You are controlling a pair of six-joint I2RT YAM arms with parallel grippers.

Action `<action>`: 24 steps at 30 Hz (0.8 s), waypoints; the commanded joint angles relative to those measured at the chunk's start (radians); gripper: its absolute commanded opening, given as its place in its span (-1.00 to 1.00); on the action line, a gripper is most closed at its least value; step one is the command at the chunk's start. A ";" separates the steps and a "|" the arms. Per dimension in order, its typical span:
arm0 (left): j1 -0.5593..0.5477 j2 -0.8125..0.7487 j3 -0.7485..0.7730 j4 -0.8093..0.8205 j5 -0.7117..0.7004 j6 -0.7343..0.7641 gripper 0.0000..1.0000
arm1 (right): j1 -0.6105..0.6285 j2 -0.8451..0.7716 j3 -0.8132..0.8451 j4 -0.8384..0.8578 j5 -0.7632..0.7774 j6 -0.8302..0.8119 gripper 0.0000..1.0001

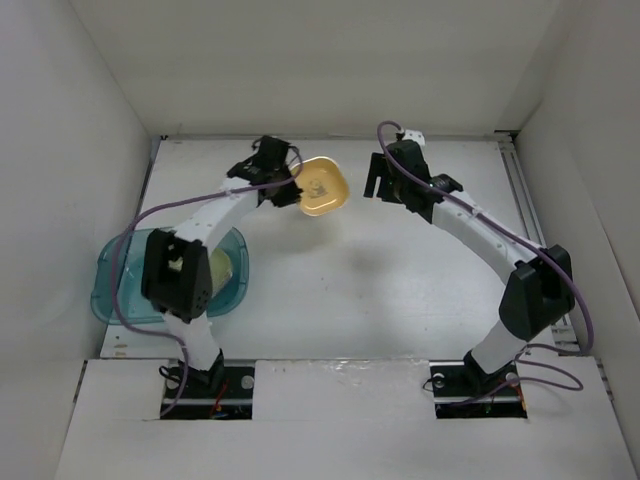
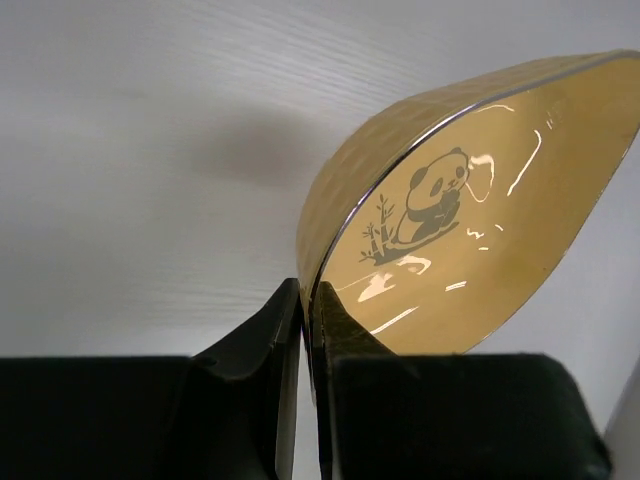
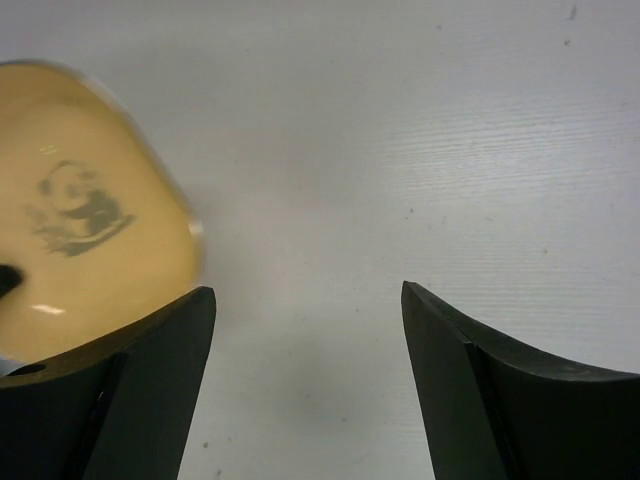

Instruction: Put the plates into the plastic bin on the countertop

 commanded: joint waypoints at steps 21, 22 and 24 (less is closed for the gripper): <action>0.882 -0.789 -0.580 -0.320 -0.004 0.253 -1.00 | -0.146 -0.058 -0.159 0.214 -0.330 -0.112 0.62; 0.882 -0.789 -0.594 -0.320 -0.004 0.253 -1.00 | -0.147 -0.074 -0.159 0.225 -0.330 -0.112 0.62; 0.882 -0.809 -0.612 -0.320 0.029 0.253 -1.00 | -0.168 -0.085 -0.169 0.234 -0.356 -0.112 0.62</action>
